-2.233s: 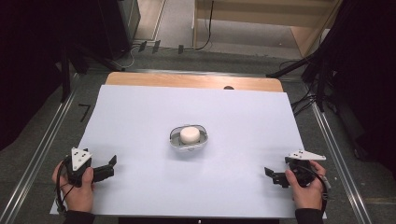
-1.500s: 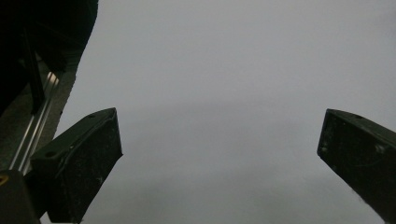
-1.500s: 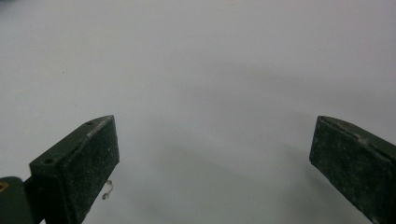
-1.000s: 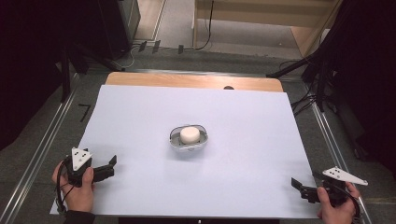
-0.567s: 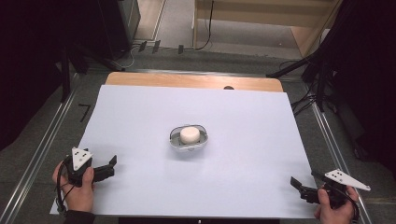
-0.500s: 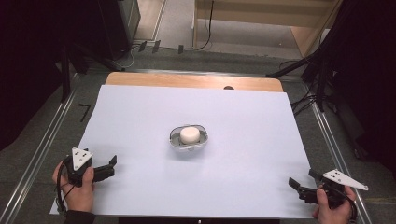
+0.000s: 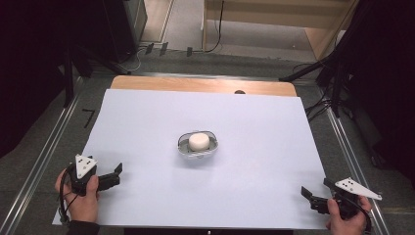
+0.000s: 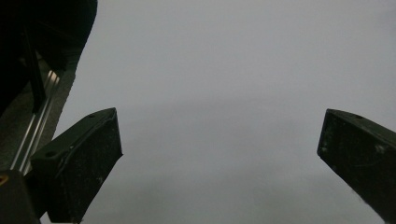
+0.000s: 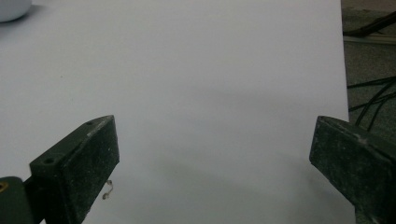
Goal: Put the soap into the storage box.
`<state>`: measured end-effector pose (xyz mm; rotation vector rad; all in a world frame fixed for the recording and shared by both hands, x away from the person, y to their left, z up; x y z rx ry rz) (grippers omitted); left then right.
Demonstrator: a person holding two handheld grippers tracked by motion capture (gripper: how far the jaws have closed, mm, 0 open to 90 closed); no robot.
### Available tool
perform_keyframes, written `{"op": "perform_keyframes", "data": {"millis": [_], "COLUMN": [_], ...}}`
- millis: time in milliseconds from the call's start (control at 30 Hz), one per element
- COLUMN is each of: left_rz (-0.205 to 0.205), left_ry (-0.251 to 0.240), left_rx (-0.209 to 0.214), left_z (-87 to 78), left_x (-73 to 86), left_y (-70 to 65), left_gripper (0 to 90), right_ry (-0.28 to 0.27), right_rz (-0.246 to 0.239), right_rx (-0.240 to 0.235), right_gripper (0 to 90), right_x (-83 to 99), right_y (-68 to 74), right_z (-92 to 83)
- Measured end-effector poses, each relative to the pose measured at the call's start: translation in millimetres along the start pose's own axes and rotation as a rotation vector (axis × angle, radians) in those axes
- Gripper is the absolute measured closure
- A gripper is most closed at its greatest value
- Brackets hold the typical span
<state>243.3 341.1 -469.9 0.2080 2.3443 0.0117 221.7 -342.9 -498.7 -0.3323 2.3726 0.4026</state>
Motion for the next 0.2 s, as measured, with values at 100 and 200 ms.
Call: {"op": "perform_keyframes", "data": {"millis": [100, 200], "left_rz": [0.001, 0.0], "left_ry": [0.004, 0.006], "left_rx": [-0.001, 0.0], "left_z": [0.0, 0.5], "left_x": [-0.2, -0.3], "left_y": [0.2, 0.4], "left_gripper": [0.2, 0.2], "right_ry": [0.005, 0.007], "right_rz": [0.003, 0.001], "right_rx": [0.0, -0.003], "right_gripper": [1.8, 1.7], "right_x": [-0.1, -0.2], "right_y": [-0.5, -0.5], "right_z": [0.5, 0.7]}}
Point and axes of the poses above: each handheld gripper's, and its own axes: z roughly forward along the jaws, x roughly out of its underside, y roughly to its left, the point moved 1 cm from there along z, roughly forward along the jaws, and after that the axes turned 12 degrees about y, right-handed, at the moved point
